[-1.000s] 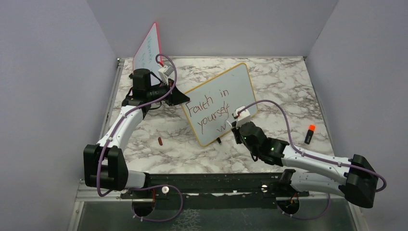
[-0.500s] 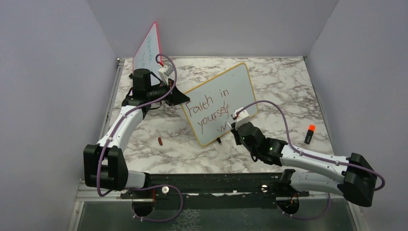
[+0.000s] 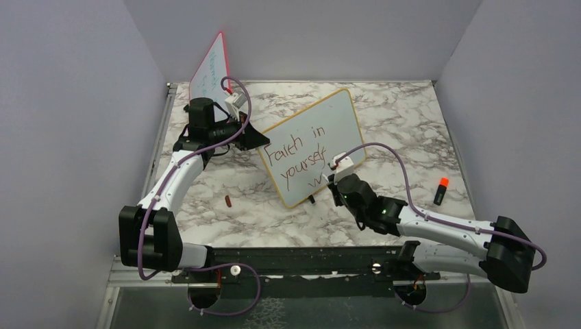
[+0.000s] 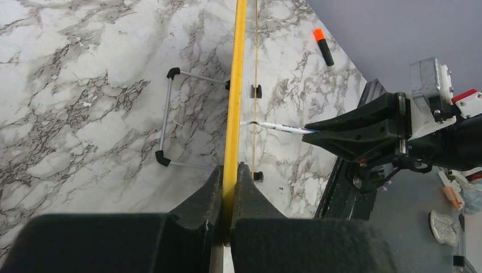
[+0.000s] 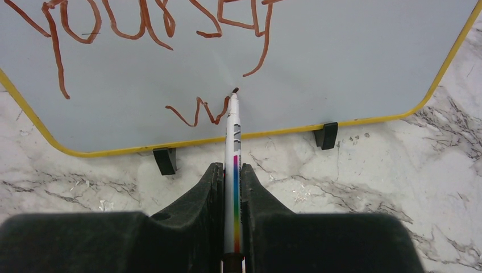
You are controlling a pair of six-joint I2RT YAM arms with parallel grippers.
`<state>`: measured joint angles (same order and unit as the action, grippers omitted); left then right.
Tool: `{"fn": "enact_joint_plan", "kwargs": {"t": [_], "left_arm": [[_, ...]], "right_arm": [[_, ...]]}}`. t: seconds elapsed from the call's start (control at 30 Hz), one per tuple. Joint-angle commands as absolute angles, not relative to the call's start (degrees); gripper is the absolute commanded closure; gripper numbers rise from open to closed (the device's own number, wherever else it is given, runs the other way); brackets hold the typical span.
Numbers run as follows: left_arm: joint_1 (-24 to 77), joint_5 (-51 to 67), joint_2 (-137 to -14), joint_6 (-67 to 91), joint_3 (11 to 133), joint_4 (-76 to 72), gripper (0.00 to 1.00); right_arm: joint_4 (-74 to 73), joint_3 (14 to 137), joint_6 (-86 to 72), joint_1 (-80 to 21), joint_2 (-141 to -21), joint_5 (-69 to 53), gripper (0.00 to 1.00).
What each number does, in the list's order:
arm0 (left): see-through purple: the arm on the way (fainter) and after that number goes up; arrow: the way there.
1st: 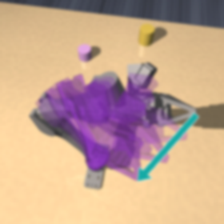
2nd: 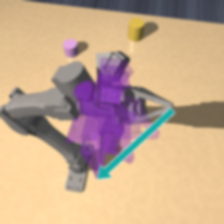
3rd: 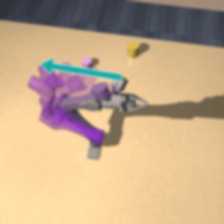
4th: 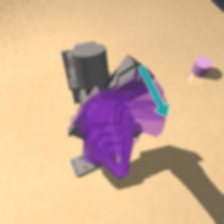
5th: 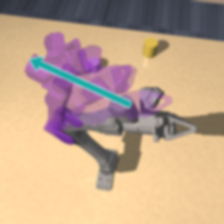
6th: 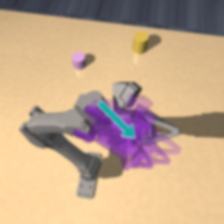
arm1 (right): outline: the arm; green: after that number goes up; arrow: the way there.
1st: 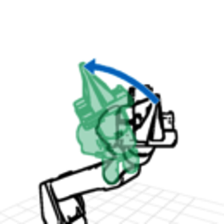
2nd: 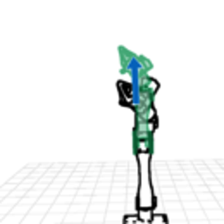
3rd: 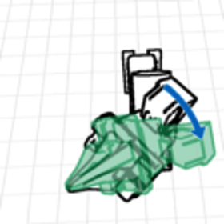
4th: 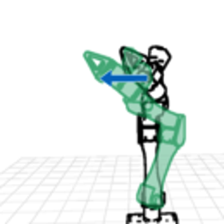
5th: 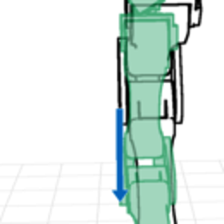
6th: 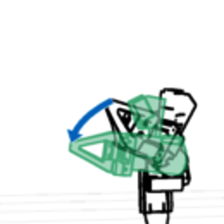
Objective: Write a sentence on the whiteboard
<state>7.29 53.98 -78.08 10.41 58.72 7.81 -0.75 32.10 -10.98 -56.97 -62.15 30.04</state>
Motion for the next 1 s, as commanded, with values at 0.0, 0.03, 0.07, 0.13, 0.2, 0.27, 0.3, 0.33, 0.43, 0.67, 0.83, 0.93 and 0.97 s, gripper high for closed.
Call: {"fn": "enact_joint_plan", "kwargs": {"t": [0.0,0.03,0.07,0.13,0.2,0.27,0.3,0.33,0.43,0.67,0.83,0.93,0.97], "left_arm": [[6.65,47.13,-79.26,7.08,57.28,12.39,1.00],[6.62,47.13,-79.29,7.08,57.30,12.39,1.00],[6.62,47.18,-79.28,7.04,57.32,12.39,1.00],[6.63,47.03,-79.29,7.03,57.32,12.39,1.00],[6.59,47.16,-79.24,7.03,57.26,12.39,1.00],[6.61,47.11,-79.28,7.05,57.22,12.39,1.00],[6.59,47.12,-79.28,7.03,57.22,12.39,1.00],[6.65,47.14,-79.29,7.05,57.22,12.39,1.00],[6.62,47.11,-79.20,7.05,57.22,12.39,1.00],[6.65,47.20,-79.20,7.03,57.22,12.39,1.00],[6.68,47.20,-79.19,7.06,57.22,12.39,1.00],[6.64,47.15,-79.24,7.03,57.22,12.39,1.00],[6.62,47.18,-79.20,7.03,57.22,12.39,1.00]], "right_arm": [[-3.58,32.34,-12.77,-56.69,-60.50,29.38,0.99],[-4.47,32.40,-13.09,-56.65,-60.06,29.22,0.99],[-5.18,32.41,-13.36,-56.68,-59.69,29.15,0.99],[-5.98,32.07,-13.93,-56.69,-59.22,28.81,0.99],[-6.17,31.56,-14.37,-56.69,-58.70,28.87,0.99],[-6.06,31.37,-14.50,-56.69,-58.58,29.14,0.99],[-5.77,31.33,-14.46,-56.69,-58.62,29.24,0.99],[-5.31,31.22,-14.42,-56.69,-58.69,29.33,0.99],[-4.28,31.39,-14.26,-56.62,-59.48,29.57,0.99],[-1.27,31.38,-13.83,-56.45,-61.53,29.94,0.99],[-1.08,31.55,-13.97,-56.17,-62.80,29.88,0.99],[-2.34,31.76,-14.50,-56.07,-63.19,29.51,0.99],[-3.09,31.94,-14.88,-56.07,-63.31,29.33,0.99]]}}
